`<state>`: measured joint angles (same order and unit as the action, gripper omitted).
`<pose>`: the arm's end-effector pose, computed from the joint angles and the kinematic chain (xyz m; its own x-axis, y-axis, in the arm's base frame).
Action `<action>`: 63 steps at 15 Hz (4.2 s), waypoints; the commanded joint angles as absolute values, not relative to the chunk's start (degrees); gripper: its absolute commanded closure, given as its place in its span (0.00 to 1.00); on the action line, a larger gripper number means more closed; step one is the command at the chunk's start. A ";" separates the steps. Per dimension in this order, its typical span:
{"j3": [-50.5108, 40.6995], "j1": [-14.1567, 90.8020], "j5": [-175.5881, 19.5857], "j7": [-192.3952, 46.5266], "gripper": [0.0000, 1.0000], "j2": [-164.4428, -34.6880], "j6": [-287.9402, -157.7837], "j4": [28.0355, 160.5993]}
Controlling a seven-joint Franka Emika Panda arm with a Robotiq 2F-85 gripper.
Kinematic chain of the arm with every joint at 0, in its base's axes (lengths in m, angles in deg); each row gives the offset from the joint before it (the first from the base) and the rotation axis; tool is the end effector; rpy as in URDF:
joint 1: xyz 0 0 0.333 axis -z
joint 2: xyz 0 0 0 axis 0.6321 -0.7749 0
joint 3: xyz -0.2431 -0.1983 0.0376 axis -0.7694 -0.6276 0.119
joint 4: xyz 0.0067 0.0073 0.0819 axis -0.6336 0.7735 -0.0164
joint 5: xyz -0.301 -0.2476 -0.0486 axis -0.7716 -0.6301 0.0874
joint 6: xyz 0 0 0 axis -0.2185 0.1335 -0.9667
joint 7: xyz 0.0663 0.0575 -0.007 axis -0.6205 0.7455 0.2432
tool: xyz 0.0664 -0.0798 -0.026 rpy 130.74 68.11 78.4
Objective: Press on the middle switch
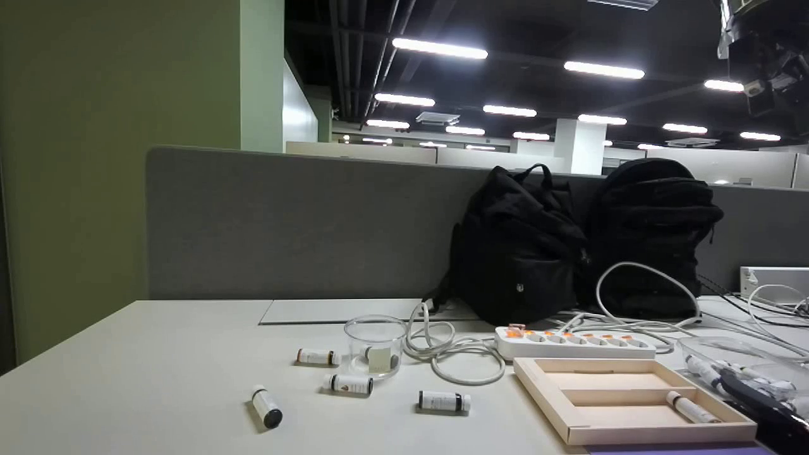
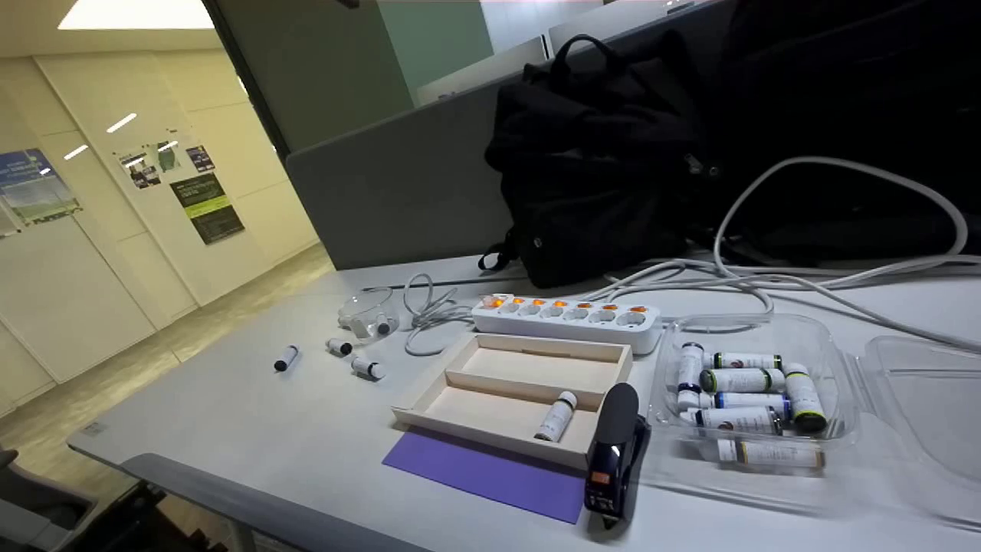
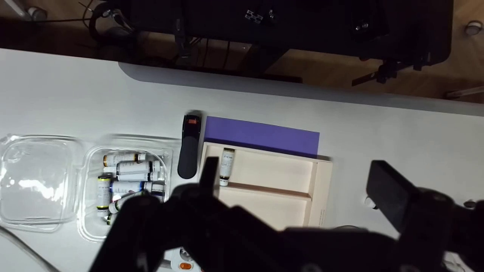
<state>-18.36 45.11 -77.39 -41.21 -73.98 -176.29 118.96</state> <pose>0.4269 -0.1948 0.4839 0.9465 0.1066 -0.3046 0.0571 -0.9843 -0.1669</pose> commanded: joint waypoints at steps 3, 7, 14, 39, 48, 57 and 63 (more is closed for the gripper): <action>-17.15 46.28 -75.22 -40.32 0.00 -76.34 -180.13 117.12; -17.11 45.51 -74.69 -36.22 0.00 -79.23 -184.25 115.23; -15.32 46.84 -73.20 -40.95 0.00 -80.93 -178.50 114.24; -6.57 49.00 -69.13 -40.92 0.95 -105.89 -212.05 99.77; -5.77 52.33 -68.88 -39.47 1.00 -105.93 -191.17 95.82; -5.51 52.44 -68.71 -39.31 0.99 -105.99 -192.59 96.83; -5.08 53.04 -67.10 -39.19 1.00 -109.34 -194.85 95.57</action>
<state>-5.89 51.88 -68.20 -39.14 -106.97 -193.49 97.07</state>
